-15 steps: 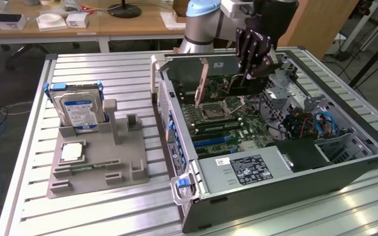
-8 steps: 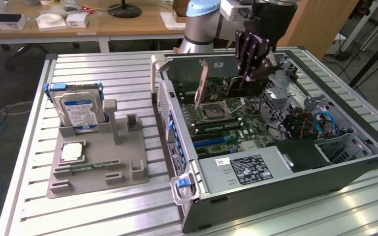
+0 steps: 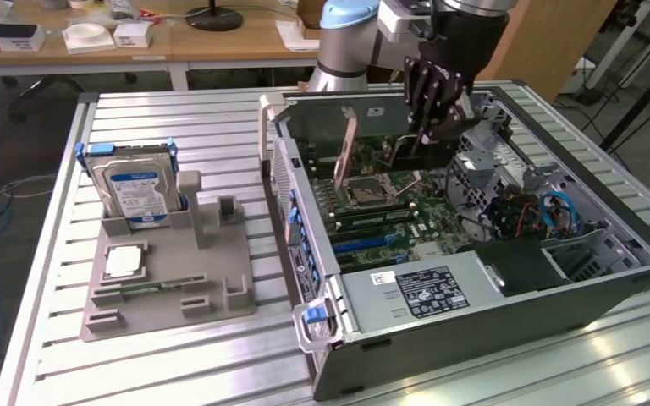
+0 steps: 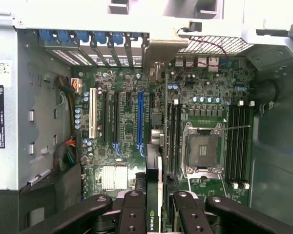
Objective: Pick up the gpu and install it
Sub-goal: 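Insert the gpu into the slot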
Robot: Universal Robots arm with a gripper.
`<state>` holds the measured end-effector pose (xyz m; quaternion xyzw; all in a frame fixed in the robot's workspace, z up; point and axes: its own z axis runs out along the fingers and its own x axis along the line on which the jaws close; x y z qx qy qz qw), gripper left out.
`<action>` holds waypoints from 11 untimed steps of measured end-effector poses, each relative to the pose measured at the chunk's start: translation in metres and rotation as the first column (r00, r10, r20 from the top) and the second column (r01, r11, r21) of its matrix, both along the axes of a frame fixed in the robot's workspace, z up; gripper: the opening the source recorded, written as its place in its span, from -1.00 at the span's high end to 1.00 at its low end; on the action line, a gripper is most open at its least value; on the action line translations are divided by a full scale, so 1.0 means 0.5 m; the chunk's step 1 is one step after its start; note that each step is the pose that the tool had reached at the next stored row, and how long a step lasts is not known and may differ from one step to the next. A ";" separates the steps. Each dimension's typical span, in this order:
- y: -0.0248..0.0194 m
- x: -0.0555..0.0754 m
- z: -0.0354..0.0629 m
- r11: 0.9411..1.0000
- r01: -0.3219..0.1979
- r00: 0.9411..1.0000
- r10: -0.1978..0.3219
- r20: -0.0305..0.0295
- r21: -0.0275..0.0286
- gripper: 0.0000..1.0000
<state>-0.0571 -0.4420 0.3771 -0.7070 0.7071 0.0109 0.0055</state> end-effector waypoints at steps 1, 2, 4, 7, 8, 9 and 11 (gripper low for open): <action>-0.0003 0.000 -0.001 1.000 0.001 1.000 -0.001 0.000 0.000 0.48; -0.0005 0.000 -0.003 1.000 0.001 1.000 -0.001 0.000 0.000 0.48; -0.0008 0.000 -0.006 1.000 0.001 1.000 -0.001 0.000 -0.001 0.48; -0.0009 0.000 -0.012 1.000 0.002 1.000 -0.002 0.000 -0.002 0.48; -0.0009 0.000 -0.015 1.000 0.002 1.000 -0.002 0.000 -0.002 0.48; -0.0009 0.000 -0.017 1.000 0.002 1.000 -0.002 0.000 -0.002 0.48; -0.0009 0.000 -0.022 1.000 0.002 1.000 -0.002 0.000 -0.003 0.48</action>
